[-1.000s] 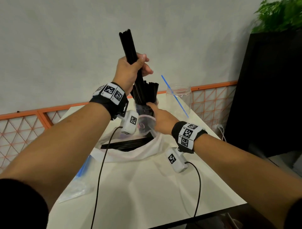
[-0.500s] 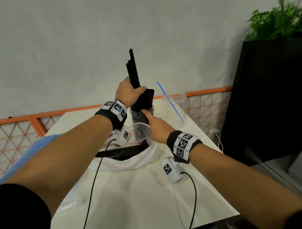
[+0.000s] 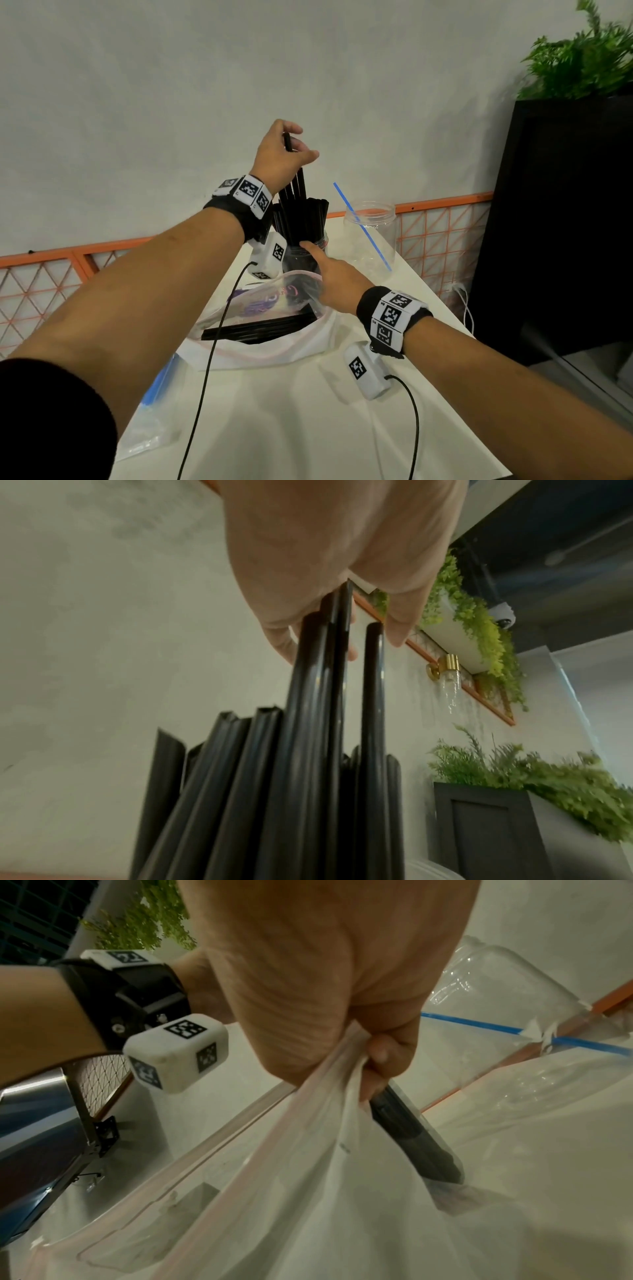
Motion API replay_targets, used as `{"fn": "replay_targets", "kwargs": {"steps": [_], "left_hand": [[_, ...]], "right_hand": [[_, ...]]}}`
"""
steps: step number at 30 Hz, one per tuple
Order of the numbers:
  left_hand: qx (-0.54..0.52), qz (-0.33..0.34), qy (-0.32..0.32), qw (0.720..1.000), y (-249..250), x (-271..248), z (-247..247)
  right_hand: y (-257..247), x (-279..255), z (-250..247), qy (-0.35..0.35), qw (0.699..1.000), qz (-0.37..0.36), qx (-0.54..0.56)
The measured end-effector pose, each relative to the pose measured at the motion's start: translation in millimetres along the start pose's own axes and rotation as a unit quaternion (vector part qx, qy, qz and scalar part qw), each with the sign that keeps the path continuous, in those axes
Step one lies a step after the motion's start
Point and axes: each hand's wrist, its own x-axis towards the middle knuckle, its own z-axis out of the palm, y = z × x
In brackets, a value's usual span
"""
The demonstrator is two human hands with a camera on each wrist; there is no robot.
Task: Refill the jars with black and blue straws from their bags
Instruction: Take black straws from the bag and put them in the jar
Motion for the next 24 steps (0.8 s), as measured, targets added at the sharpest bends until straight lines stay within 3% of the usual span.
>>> {"fn": "replay_targets", "kwargs": {"steps": [3, 5, 9, 14, 16, 18, 19, 21, 22, 24], "left_hand": [[0.083, 0.052, -0.008, 0.995, 5.9, 4.6, 1.8], [0.183, 0.062, -0.050, 0.980, 3.7, 2.8, 4.4], [0.376, 0.034, -0.182, 0.908, -25.4, -18.9, 12.6], [0.465, 0.066, -0.222, 0.854, -28.7, -39.9, 14.0], [0.443, 0.087, -0.172, 0.876, -13.6, -41.1, 9.1], [0.350, 0.116, -0.063, 0.927, 2.8, -52.6, 4.0], [0.290, 0.104, -0.042, 0.950, 10.9, -63.1, 0.0], [0.200, 0.015, -0.141, 0.970, 16.2, -87.0, -9.1], [0.179, -0.035, -0.232, 0.956, 13.5, -101.5, -13.1], [0.239, -0.077, -0.389, 0.886, -0.8, -129.2, -16.7]], "right_hand": [[0.7, 0.0, 0.3, 0.000, 1.000, -0.003, -0.001], [1.2, 0.4, -0.1, -0.001, 1.000, -0.003, -0.003], [0.9, -1.3, -1.3, -0.008, 1.000, -0.003, -0.008], [-0.2, -6.2, -3.2, 0.012, 1.000, -0.016, -0.018], [0.0, -13.3, -1.9, 0.033, 0.999, -0.022, -0.017], [2.7, -22.2, -0.2, 0.053, 0.998, -0.042, 0.002], [4.2, -26.4, 0.2, 0.057, 0.997, -0.052, 0.008], [6.8, -33.1, -0.6, 0.052, 0.997, -0.058, 0.014], [7.8, -34.9, -0.7, 0.044, 0.997, -0.056, 0.021], [9.7, -35.4, -0.1, 0.029, 0.997, -0.058, 0.052]]}}
